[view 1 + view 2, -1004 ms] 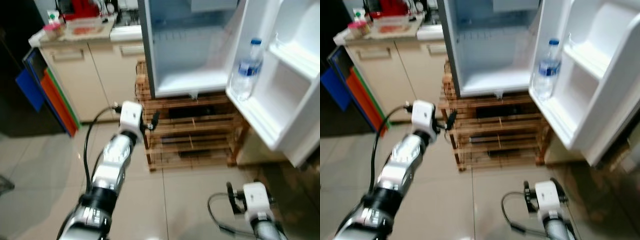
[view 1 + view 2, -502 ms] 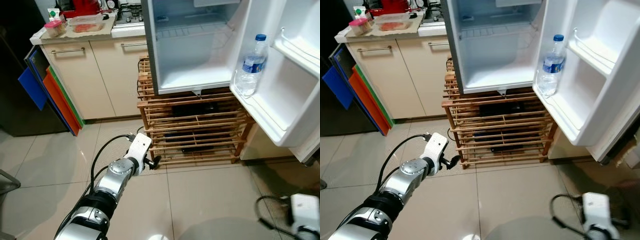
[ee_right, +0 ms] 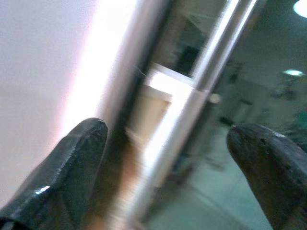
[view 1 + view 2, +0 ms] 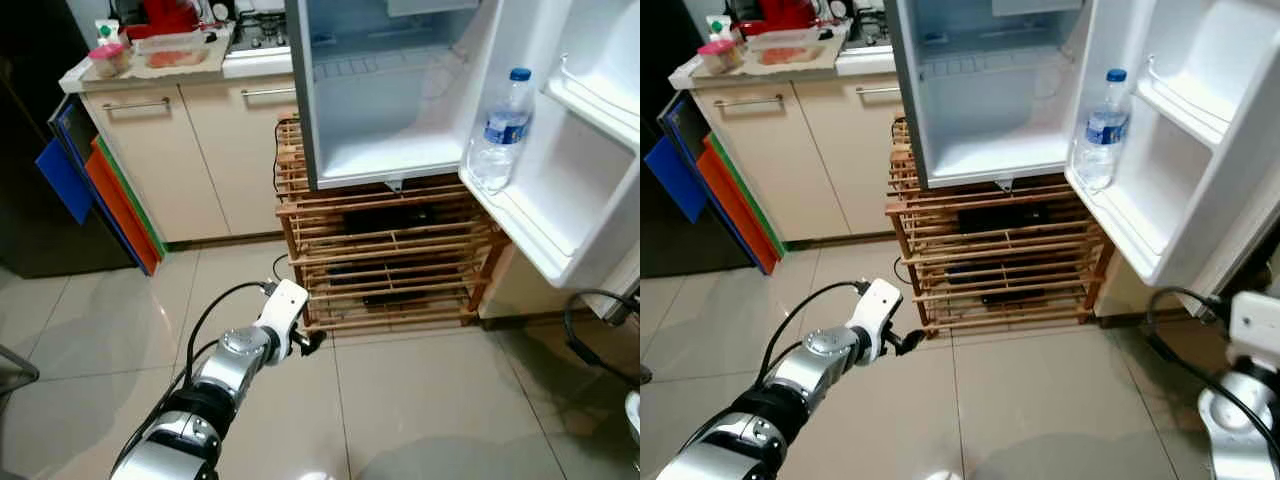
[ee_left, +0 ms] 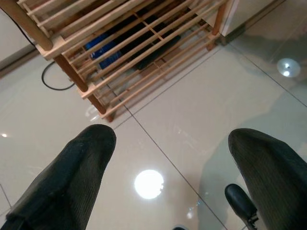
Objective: Restocking fridge
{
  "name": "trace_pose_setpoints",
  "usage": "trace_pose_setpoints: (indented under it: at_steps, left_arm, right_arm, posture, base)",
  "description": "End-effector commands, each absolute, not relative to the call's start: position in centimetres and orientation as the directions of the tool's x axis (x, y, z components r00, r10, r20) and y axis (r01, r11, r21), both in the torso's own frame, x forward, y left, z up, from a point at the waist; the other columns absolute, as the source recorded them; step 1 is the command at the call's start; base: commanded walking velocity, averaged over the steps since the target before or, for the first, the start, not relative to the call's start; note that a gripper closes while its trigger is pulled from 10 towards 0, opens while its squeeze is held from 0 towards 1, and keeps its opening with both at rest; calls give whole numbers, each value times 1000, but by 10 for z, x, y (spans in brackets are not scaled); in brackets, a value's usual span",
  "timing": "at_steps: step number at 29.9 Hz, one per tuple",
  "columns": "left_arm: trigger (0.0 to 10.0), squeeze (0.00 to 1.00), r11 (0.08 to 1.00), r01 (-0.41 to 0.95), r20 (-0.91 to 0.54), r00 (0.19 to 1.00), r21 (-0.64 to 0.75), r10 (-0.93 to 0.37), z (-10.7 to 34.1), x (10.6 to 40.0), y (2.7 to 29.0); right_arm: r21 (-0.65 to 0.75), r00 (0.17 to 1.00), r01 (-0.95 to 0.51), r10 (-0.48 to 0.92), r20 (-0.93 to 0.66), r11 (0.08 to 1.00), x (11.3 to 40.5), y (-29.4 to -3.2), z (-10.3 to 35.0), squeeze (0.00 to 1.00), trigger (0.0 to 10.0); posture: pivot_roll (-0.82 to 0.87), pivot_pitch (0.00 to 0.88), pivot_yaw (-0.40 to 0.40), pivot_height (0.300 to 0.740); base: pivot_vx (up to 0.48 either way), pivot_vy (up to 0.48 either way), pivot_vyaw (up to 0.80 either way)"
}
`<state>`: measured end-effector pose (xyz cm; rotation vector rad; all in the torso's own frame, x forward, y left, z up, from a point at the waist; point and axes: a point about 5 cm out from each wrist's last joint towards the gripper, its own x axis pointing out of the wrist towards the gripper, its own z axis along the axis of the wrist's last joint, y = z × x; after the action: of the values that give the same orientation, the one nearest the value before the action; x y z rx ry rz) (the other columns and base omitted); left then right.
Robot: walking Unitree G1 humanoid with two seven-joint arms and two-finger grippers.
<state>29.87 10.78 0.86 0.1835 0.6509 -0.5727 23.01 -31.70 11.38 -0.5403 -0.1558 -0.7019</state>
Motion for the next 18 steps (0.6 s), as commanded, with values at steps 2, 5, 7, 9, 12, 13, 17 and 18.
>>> trace_pose_setpoints:
  at_steps: [2, 5, 7, 9, 12, 13, 17, 18]
  left_arm:
    - [10000, 0, 831, 557, -613, 656, -1, -440, 12, 303, 111]
    - [10000, 0, 829, 559, -610, 657, 0, -443, 13, 304, 111]
    - [10000, 0, 830, 558, -609, 658, 0, -443, 13, 304, 111]
    - [10000, 0, 831, 556, -607, 660, -2, -443, 14, 305, 111]
    - [10000, 0, 833, 554, -603, 663, -3, -444, 15, 306, 111]
    - [10000, 0, 833, 554, -603, 663, -3, -444, 15, 306, 111]
    - [10000, 0, 831, 556, -584, 674, -2, -452, 17, 306, 109]
    - [10000, 0, 831, 556, -584, 674, -2, -452, 17, 306, 109]
  right_arm:
    - [-339, 813, 575, -474, 337, 745, 244, -290, 124, 0, 10000]
    - [-231, 904, 353, -267, 333, 907, 263, -233, 137, 0, 10000]
    - [-181, 923, 282, -216, 318, 942, 267, -217, 138, 0, 10000]
    - [-120, 943, 180, -137, 303, 976, 270, -195, 141, 0, 10000]
    - [-112, 961, 36, -3, 276, 993, 272, -169, 142, 0, 10000]
    - [-112, 961, 36, -3, 276, 993, 272, -169, 142, 0, 10000]
    - [-168, 981, 93, -61, 183, 981, 266, -185, 121, 0, 10000]
    - [-168, 981, 93, -61, 183, 981, 266, -185, 121, 0, 10000]
  posture:
    - [-128, 2, 85, 723]
    - [-123, 0, 86, 723]
    - [-122, 0, 85, 723]
    - [-122, 0, 86, 723]
    - [-121, 1, 82, 723]
    - [-121, 1, 82, 723]
    - [-118, 6, 78, 723]
    - [-118, 6, 78, 723]
  base:
    - [0, 0, 0]
    - [0, 0, 0]
    - [0, 0, 0]
    - [0, 0, 0]
    - [0, 0, 0]
    - [0, 0, 0]
    - [0, 0, 0]
    - [0, 0, 0]
